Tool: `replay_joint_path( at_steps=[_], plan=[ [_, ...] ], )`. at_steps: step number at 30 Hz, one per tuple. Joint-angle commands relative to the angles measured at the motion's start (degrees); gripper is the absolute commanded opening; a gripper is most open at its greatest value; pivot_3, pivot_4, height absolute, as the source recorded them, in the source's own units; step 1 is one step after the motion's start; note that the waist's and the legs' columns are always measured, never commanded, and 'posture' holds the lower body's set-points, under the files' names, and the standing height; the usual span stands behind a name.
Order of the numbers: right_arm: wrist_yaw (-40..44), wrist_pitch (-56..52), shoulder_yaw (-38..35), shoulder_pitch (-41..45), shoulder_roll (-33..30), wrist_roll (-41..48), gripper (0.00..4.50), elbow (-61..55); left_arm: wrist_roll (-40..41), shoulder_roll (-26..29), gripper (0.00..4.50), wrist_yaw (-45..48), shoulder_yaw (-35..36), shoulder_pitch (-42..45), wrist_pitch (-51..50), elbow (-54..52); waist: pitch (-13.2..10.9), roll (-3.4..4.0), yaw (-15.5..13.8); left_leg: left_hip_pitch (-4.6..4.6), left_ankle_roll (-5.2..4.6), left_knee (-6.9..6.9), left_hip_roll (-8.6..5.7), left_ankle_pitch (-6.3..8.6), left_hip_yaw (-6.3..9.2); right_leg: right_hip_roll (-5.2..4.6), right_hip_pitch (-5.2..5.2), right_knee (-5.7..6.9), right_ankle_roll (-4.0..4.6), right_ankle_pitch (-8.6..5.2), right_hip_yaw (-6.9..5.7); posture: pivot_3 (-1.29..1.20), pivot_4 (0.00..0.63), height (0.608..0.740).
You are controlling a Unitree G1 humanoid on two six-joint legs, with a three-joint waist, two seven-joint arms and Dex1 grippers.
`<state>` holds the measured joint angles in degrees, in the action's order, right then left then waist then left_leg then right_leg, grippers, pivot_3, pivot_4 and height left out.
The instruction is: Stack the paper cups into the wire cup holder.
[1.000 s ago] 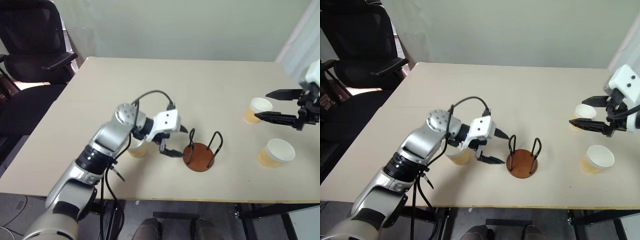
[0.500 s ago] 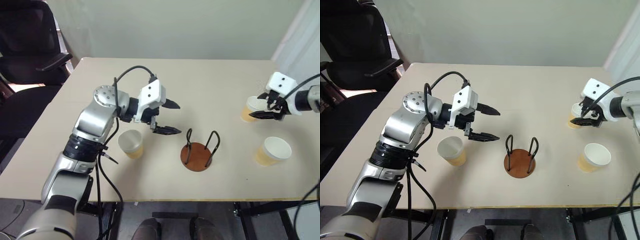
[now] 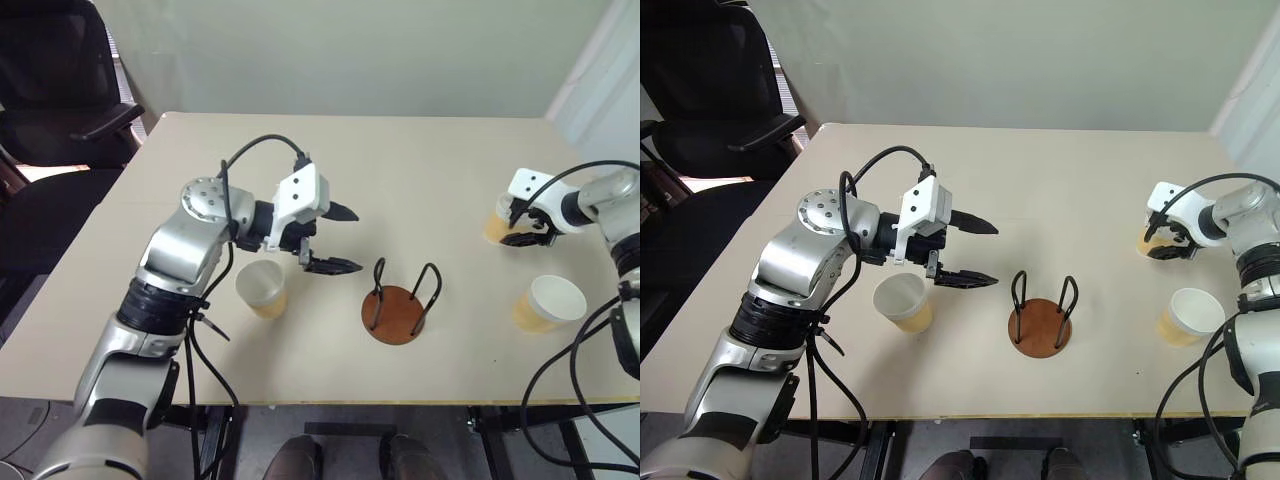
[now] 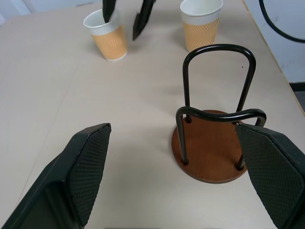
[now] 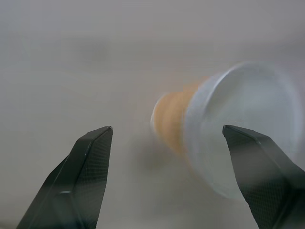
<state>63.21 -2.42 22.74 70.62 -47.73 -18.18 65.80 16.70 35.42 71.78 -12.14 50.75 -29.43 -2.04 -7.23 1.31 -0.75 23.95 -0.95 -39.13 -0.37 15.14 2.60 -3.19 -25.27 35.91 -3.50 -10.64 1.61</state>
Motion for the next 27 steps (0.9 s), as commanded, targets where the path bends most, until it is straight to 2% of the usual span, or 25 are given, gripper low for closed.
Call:
replay_joint_path(
  at_steps=[1, 3, 6, 11, 16, 18, 21, 25, 27],
  plan=[
    [-0.75, 1.95, -1.19, 2.89, 0.34, -0.96, 3.44, 1.43, 1.00, 0.99, 4.50, -0.65, 1.66, -0.30, -0.37, -2.56, 0.00, 0.00, 0.00, 0.00, 0.01, 0.01, 0.00, 0.00, -0.01, 0.00, -0.01, 0.00, 0.01, 0.00, 0.00, 0.00, 0.150, 0.740],
    [-0.62, 2.48, -1.48, 3.03, 0.77, -1.02, 2.92, 1.85, 1.17, 1.50, 4.50, -0.59, 1.68, -0.75, -0.35, -2.75, 0.00, 0.00, 0.02, 0.00, 0.03, 0.02, 0.00, 0.01, 0.00, 0.00, -0.01, 0.00, 0.02, 0.00, 0.00, 0.00, 0.150, 0.740],
    [0.07, 2.75, -2.04, 3.14, 0.92, -0.83, 1.85, 1.79, 2.00, 2.39, 4.50, 0.15, 1.99, -1.21, -0.16, -2.68, 0.00, 0.00, -0.05, 0.00, 0.05, 0.02, 0.01, 0.01, 0.01, 0.00, 0.00, 0.00, 0.06, -0.01, -0.01, 0.00, 0.150, 0.740],
    [2.97, 2.80, -3.26, 3.01, -0.31, -0.13, 0.04, 0.00, 8.22, 3.58, 4.50, 3.78, 5.19, -1.43, -2.62, -1.54, 0.00, 0.01, -0.09, 0.06, 0.10, 0.03, 0.00, 0.03, 0.02, 0.00, 0.00, 0.03, 0.07, -0.01, -0.02, 0.00, 0.150, 0.740],
    [6.54, 2.87, -4.78, 2.09, -2.78, 0.66, 0.02, -3.49, 11.26, 4.24, 4.50, 4.96, 7.25, -0.78, -4.30, -0.06, -0.01, 0.02, -0.15, 0.07, 0.16, 0.07, 0.00, 0.05, 0.05, 0.01, 0.00, 0.01, 0.09, -0.02, -0.03, 0.00, 0.150, 0.740],
    [9.65, 2.00, -6.33, 1.46, -4.13, 2.45, 0.02, -8.30, 12.23, 4.32, 4.50, 4.89, 7.80, -0.81, -5.31, 0.12, -0.01, 0.02, -0.16, 0.08, 0.17, 0.07, 0.00, 0.06, 0.04, 0.01, 0.00, 0.00, 0.09, -0.02, -0.03, 0.00, 0.150, 0.740],
    [17.60, -5.05, -9.74, -0.78, -6.47, 7.79, 0.02, -23.95, 14.36, 5.05, 4.50, 4.87, 8.79, -1.74, -7.55, -1.06, -0.03, 0.05, 0.00, 0.09, 0.20, 0.07, 0.01, 0.06, 0.04, 0.03, -0.01, -0.01, 0.10, -0.03, -0.03, 0.00, 0.150, 0.740],
    [27.67, -24.49, -13.29, -3.72, -11.08, 19.24, 0.02, -55.05, 16.14, 6.53, 4.50, 4.94, 10.22, -3.73, -8.15, -2.57, -0.04, 0.07, 0.27, 0.05, 0.28, 0.14, 0.07, 0.05, 0.00, 0.09, -0.02, -0.02, 0.24, -0.12, -0.04, 0.00, 0.150, 0.740],
    [29.15, -33.45, -12.99, -3.25, -13.69, 26.16, 0.02, -67.60, 16.52, 7.27, 4.50, 5.35, 10.34, -4.44, -7.71, -3.12, -0.05, 0.08, 0.39, 0.06, 0.34, 0.16, 0.09, 0.03, 0.02, 0.13, -0.05, -0.04, 0.35, -0.23, -0.06, 0.00, 0.150, 0.740]
  ],
)
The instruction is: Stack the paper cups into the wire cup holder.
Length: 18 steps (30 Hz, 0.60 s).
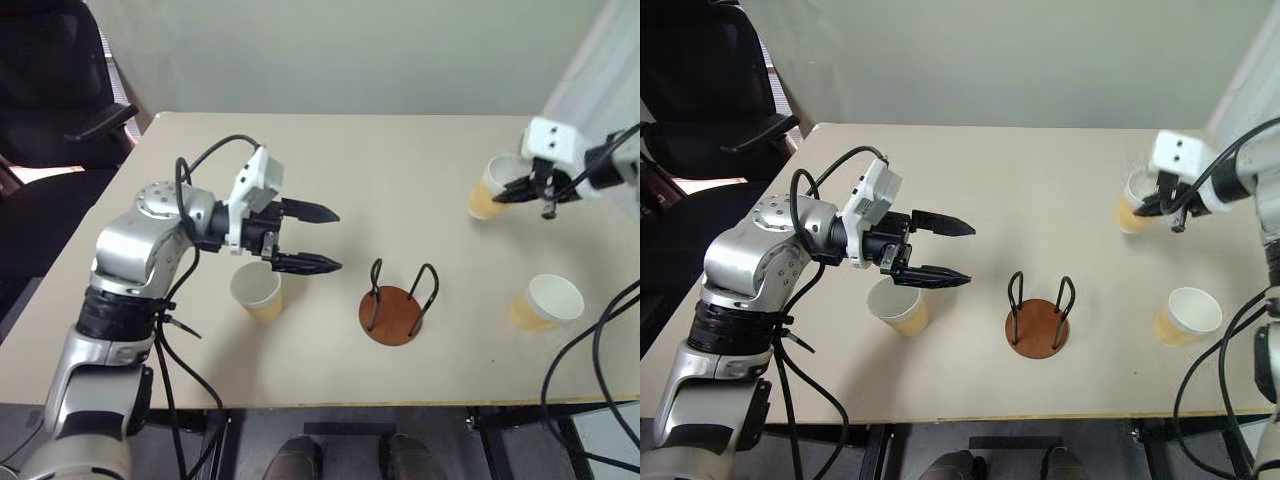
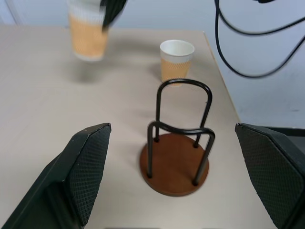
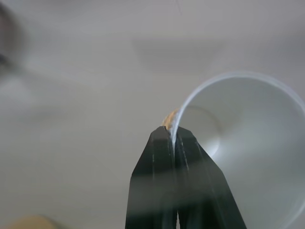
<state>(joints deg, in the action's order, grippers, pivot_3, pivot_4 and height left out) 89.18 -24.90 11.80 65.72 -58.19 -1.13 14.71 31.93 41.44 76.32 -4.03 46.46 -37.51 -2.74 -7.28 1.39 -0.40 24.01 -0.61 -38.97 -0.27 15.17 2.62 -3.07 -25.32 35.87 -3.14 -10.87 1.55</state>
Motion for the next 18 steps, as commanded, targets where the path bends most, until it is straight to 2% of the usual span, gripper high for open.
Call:
replay_joint_path(
  at_steps=[1, 4, 7, 13, 18],
  plan=[
    [3.32, -14.35, -1.50, 2.00, -4.62, 12.29, 0.02, -21.55, 1.35, 1.61, 4.50, 1.12, 2.11, -0.42, 0.76, -2.70, 0.00, 0.00, 0.03, 0.00, 0.02, 0.00, 0.00, 0.01, 0.02, 0.01, 0.00, -0.06, 0.03, -0.07, 0.00, 0.00, 0.150, 0.740],
    [3.32, -20.33, -0.21, 2.12, -7.34, 18.45, 0.02, -30.88, 1.46, 2.57, 4.50, 2.29, 1.83, -0.83, 1.41, -3.17, -0.01, -0.08, -0.07, -0.01, 0.04, -0.06, 0.00, 0.01, 0.15, 0.04, 0.04, -0.08, 0.06, -0.17, -0.02, 0.00, 0.150, 0.740],
    [3.31, -22.17, 0.60, 1.00, -8.32, 20.86, 0.02, -35.24, 0.71, 4.15, 4.50, 3.86, 1.41, -1.08, 2.46, -3.12, -0.02, -0.10, -0.05, -0.05, 0.00, -0.19, -0.04, -0.01, 0.15, 0.02, 0.10, -0.05, 0.20, -0.24, 0.01, 0.00, 0.150, 0.740],
    [2.09, -21.12, 1.81, -2.62, -7.35, 20.74, 0.02, -37.71, 0.20, 5.60, 4.50, 4.36, 1.28, -0.75, 3.38, -2.73, -0.02, -0.10, -0.01, -0.21, -0.03, -0.17, -0.04, -0.22, 0.17, 0.00, 0.11, 0.19, 0.48, -0.32, 0.02, 0.00, 0.150, 0.740],
    [0.81, -19.56, 3.27, -3.50, -5.41, 19.99, 0.02, -37.94, 0.18, 5.61, 4.50, 3.69, 1.15, -0.83, 3.14, -3.48, -0.02, -0.10, 0.10, -0.25, -0.03, -0.12, -0.02, -0.26, 0.16, 0.00, 0.08, 0.27, 0.30, -0.17, 0.01, 0.00, 0.150, 0.740]
  ],
)
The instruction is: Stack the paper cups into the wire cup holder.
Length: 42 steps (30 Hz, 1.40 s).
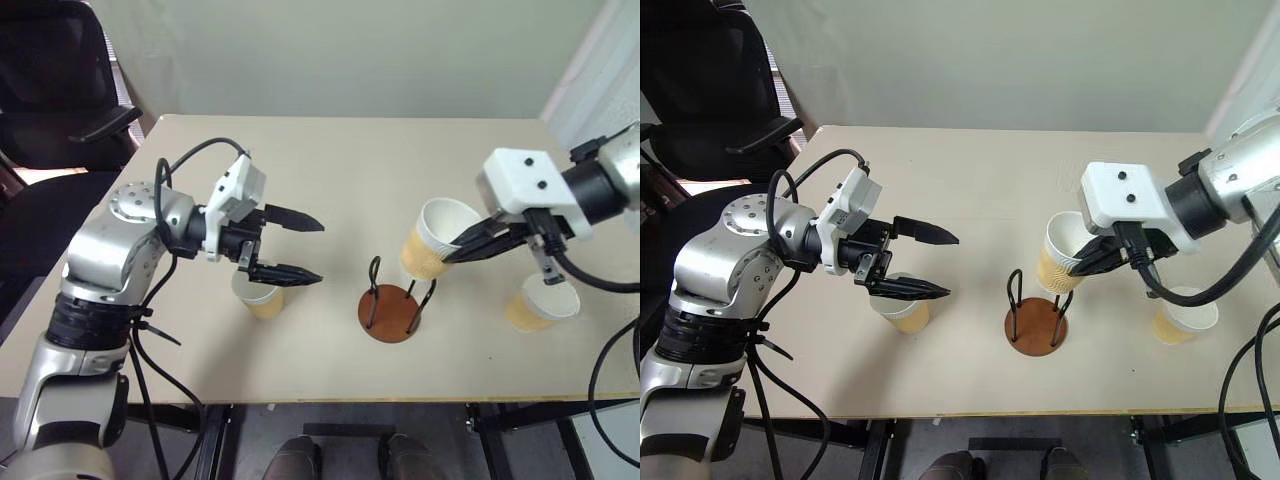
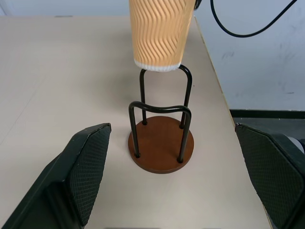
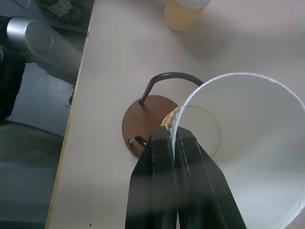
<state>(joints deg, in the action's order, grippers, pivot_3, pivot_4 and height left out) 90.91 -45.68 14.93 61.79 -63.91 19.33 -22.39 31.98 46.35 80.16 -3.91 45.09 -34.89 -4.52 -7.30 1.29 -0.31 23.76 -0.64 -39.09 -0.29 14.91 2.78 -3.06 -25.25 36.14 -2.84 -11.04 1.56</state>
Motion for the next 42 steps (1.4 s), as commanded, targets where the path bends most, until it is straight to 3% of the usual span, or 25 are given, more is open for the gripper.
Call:
replay_joint_path(
  at_steps=[1, 11, 14, 23, 29, 34, 42],
  plan=[
    [-1.06, 1.60, 0.43, 0.34, 0.64, -0.71, 0.02, -0.71, 0.13, 0.71, 4.50, -0.27, 1.01, 0.43, 0.53, -1.85, 0.00, 0.00, 0.01, 0.00, 0.00, 0.01, 0.01, 0.00, -0.01, 0.00, 0.00, -0.01, -0.03, 0.02, -0.01, 0.00, 0.150, 0.740],
    [-2.52, 5.57, 4.53, -3.39, 2.67, -4.09, 0.02, -1.26, -0.36, 0.85, 4.50, -0.55, 0.71, -0.08, 1.12, -2.10, 0.00, 0.00, 0.00, 0.05, -0.03, 0.03, 0.00, 0.02, 0.00, 0.00, 0.00, -0.11, -0.11, 0.06, -0.02, 0.00, 0.150, 0.740],
    [-3.65, 5.79, 5.40, -2.76, 4.07, -5.60, 0.59, 0.07, -0.68, 1.07, 4.50, -0.58, 0.66, -0.33, 1.36, -2.15, 0.00, 0.00, 0.08, 0.03, -0.03, 0.02, 0.01, 0.02, 0.00, 0.00, -0.01, -0.08, -0.11, 0.07, -0.02, 0.00, 0.150, 0.740],
    [-8.65, 0.84, 1.63, -3.20, 6.21, -4.73, 3.64, 1.26, -4.42, 2.77, 4.50, -4.02, 1.25, -2.92, 3.96, -6.05, 0.01, -0.01, 0.09, 0.04, -0.04, 0.01, 0.01, 0.02, -0.01, 0.00, -0.01, -0.10, -0.11, 0.10, -0.02, 0.00, 0.150, 0.740],
    [-13.68, -9.51, -8.69, -2.21, 7.22, 2.92, 3.64, 4.02, -7.73, 8.57, 4.50, -4.65, 1.66, -2.73, 5.68, -10.75, 0.00, -0.02, 0.09, 0.06, -0.04, 0.03, 0.01, 0.02, -0.01, 0.01, -0.01, -0.17, -0.10, 0.10, -0.01, 0.00, 0.150, 0.740],
    [-14.78, -19.33, -16.15, -0.75, 7.39, 12.50, 3.64, 5.60, -12.47, 16.94, 4.50, -3.09, -1.42, -1.99, 4.56, -17.58, 0.00, -0.02, 0.12, 0.06, -0.02, 0.11, 0.01, 0.02, -0.03, 0.03, -0.07, -0.18, 0.07, -0.01, -0.01, 0.00, 0.150, 0.740],
    [-13.15, -15.66, -18.93, -4.24, 6.07, 19.33, 3.64, 5.84, -14.43, 24.28, 4.50, -4.94, -3.18, -4.06, -4.92, -27.79, 0.00, -0.02, 0.35, 0.04, -0.01, 0.12, 0.01, 0.02, -0.02, 0.02, -0.07, -0.13, 0.43, -0.23, 0.00, 0.00, 0.150, 0.740]
  ],
)
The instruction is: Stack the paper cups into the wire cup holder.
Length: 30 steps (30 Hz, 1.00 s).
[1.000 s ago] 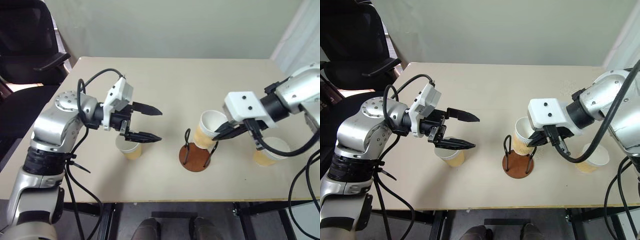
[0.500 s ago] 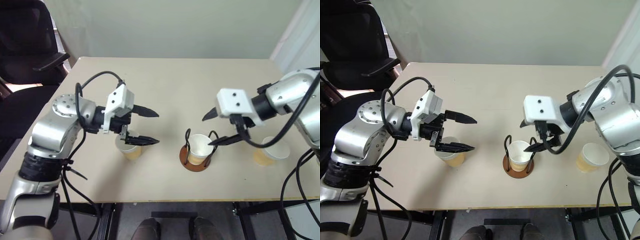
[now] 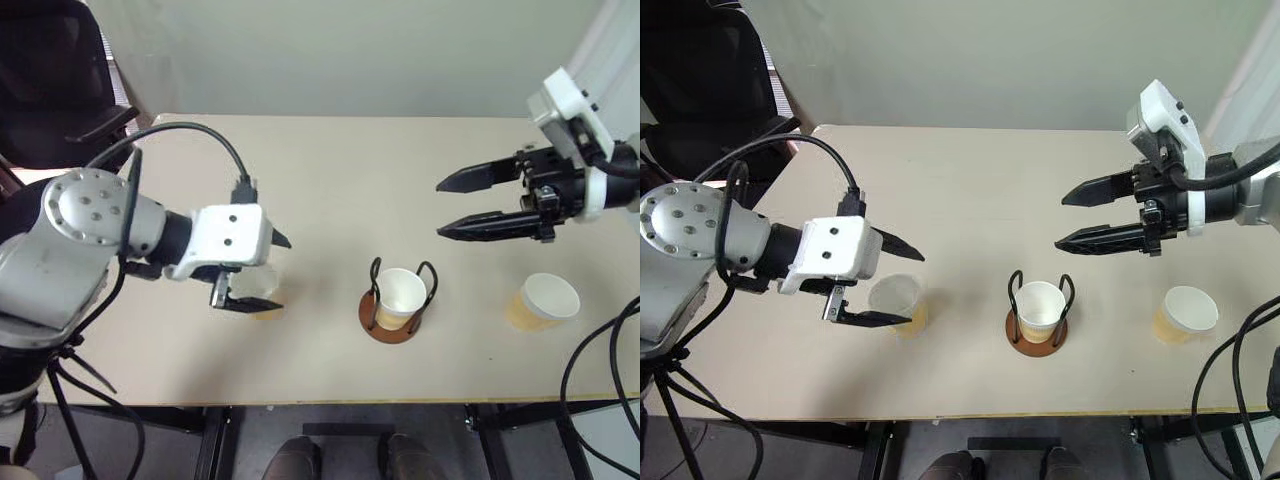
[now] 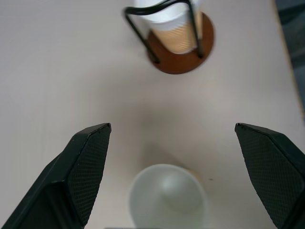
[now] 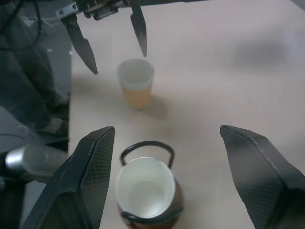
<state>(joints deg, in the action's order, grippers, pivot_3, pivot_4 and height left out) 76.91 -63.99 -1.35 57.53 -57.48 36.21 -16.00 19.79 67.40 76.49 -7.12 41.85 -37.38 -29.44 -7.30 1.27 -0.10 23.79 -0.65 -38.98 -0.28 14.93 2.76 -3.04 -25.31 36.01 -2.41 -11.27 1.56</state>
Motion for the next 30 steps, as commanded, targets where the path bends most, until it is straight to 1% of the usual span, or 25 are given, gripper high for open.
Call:
replay_joint_path(
  at_steps=[1, 7, 12, 16, 18, 26, 30],
  plan=[
    [1.06, 2.93, -2.20, -0.09, -0.66, 2.81, 3.64, -0.32, -3.17, 4.37, 4.50, -1.72, -0.23, -1.91, -2.73, -3.70, 0.00, 0.01, 0.20, -0.02, 0.01, 0.01, 0.01, 0.00, 0.00, 0.01, 0.00, 0.03, 0.00, 0.00, 0.00, 0.00, 0.150, 0.740],
    [2.61, 3.19, 0.32, 0.37, -2.21, 3.98, 3.64, 1.12, -7.86, 7.80, 4.50, -4.85, -0.57, -7.38, -2.32, -6.19, 0.00, 0.01, 0.29, -0.09, 0.02, 0.02, 0.02, -0.01, 0.01, -0.01, 0.02, 0.13, 0.08, -0.03, 0.00, 0.00, 0.150, 0.740],
    [3.47, 3.95, 1.92, 1.32, -2.59, 3.84, 3.64, 2.75, -11.13, 9.56, 4.50, -6.07, -0.20, -11.53, -1.40, -6.46, 0.00, 0.01, 0.30, -0.09, 0.03, 0.01, 0.02, 0.01, 0.01, -0.01, 0.00, 0.13, 0.10, -0.02, 0.00, 0.00, 0.150, 0.740],
    [3.88, 4.33, 2.80, 1.79, -2.60, 3.66, 3.64, 3.35, -13.28, 10.34, 4.50, -6.37, -0.34, -13.28, -0.39, -5.70, 0.00, 0.00, 0.30, -0.09, 0.03, 0.02, 0.02, 0.04, 0.03, 0.00, 0.00, 0.14, 0.14, -0.03, -0.01, 0.00, 0.150, 0.740],
    [3.81, 4.45, 3.09, 2.04, -2.38, 3.56, 3.64, 3.48, -13.46, 9.73, 4.50, -6.30, -0.73, -13.88, -0.48, -5.49, 0.00, 0.00, 0.30, -0.08, 0.04, 0.02, 0.02, 0.05, 0.03, 0.00, 0.00, 0.14, 0.15, -0.04, -0.01, 0.00, 0.150, 0.740],
    [2.94, 5.53, 3.45, 1.28, -1.82, 3.71, 3.64, 3.04, -20.22, 6.19, 4.50, -6.35, -7.36, -12.91, 5.07, -0.18, 0.00, 0.00, 0.28, -0.09, 0.06, 0.00, 0.02, 0.07, 0.04, -0.01, -0.05, 0.25, 0.19, -0.06, -0.01, 0.00, 0.150, 0.740],
    [2.14, 5.81, 2.94, 0.51, -1.65, 3.95, 3.64, 2.42, -22.26, 2.89, 4.50, -5.49, -10.03, -10.70, 8.34, 2.65, 0.00, 0.00, 0.25, -0.09, 0.08, 0.00, 0.01, 0.08, 0.05, -0.02, -0.07, 0.31, 0.23, -0.08, -0.01, 0.00, 0.150, 0.740]
  ],
)
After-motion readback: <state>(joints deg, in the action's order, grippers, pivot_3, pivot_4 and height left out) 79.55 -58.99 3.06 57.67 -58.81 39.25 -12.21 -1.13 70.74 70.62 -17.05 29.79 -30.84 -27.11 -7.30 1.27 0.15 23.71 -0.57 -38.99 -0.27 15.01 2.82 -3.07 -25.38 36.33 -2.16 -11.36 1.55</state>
